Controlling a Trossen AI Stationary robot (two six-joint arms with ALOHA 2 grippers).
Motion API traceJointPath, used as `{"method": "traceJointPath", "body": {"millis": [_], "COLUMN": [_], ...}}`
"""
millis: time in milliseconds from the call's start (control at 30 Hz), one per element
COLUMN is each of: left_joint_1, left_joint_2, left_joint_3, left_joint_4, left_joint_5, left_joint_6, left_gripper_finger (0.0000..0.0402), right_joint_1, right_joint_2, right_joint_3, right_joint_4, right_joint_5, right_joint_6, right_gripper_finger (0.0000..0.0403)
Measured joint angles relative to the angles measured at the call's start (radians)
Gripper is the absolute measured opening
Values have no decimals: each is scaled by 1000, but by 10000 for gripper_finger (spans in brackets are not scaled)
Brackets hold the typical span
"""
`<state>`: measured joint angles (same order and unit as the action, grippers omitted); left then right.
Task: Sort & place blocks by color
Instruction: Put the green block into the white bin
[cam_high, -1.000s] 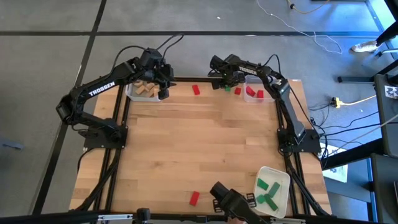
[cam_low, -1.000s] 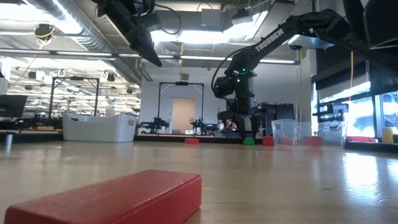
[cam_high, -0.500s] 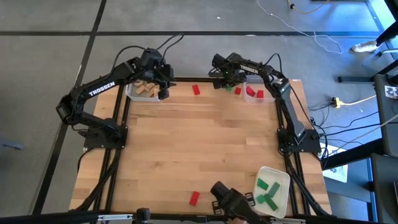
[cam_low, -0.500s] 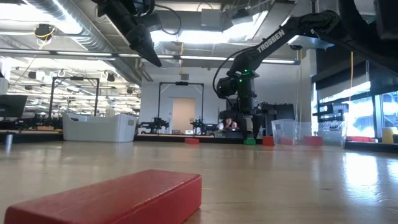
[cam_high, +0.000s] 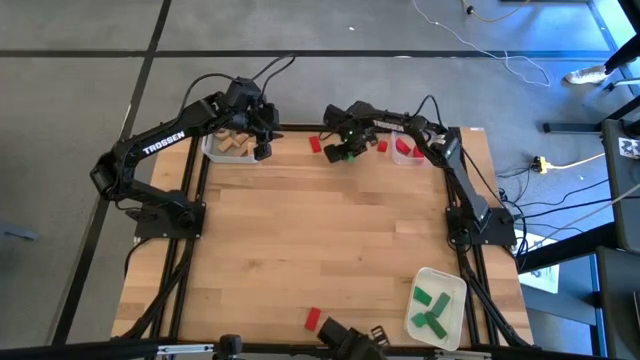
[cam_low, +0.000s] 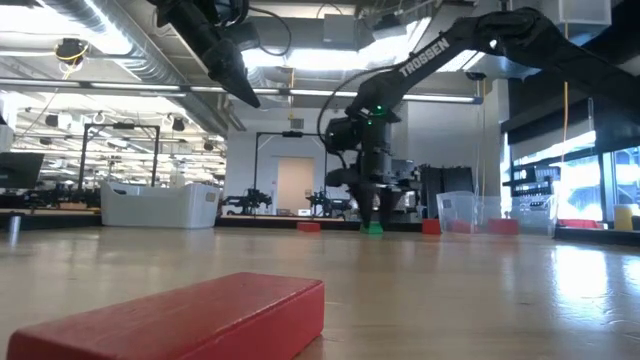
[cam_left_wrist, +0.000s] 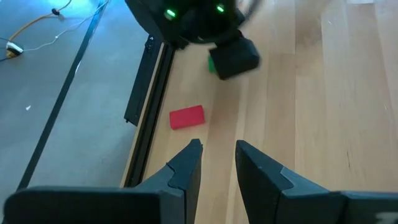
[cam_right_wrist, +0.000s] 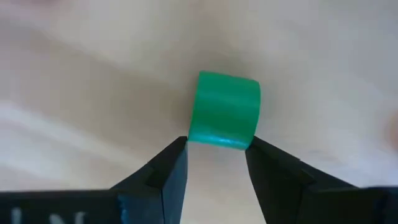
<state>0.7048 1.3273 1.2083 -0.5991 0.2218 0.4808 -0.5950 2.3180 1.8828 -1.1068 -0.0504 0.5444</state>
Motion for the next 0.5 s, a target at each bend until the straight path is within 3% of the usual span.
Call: {"method": "traceJointPath", "body": {"millis": [267, 500], "left_joint_1": [0, 0], "left_joint_2": [0, 0], "left_joint_3": [0, 0], "left_joint_4": [0, 0], "left_joint_5": [0, 0], "left_joint_6": [0, 0], "left_gripper_finger": [92, 92], "right_joint_1": [49, 49], "right_joint_2": [0, -4], "right_joint_3": [0, -51], "right_joint_4": [36, 104], "right_joint_5": [90, 90], "right_joint_6": [25, 28], "right_gripper_finger": [161, 161]}}
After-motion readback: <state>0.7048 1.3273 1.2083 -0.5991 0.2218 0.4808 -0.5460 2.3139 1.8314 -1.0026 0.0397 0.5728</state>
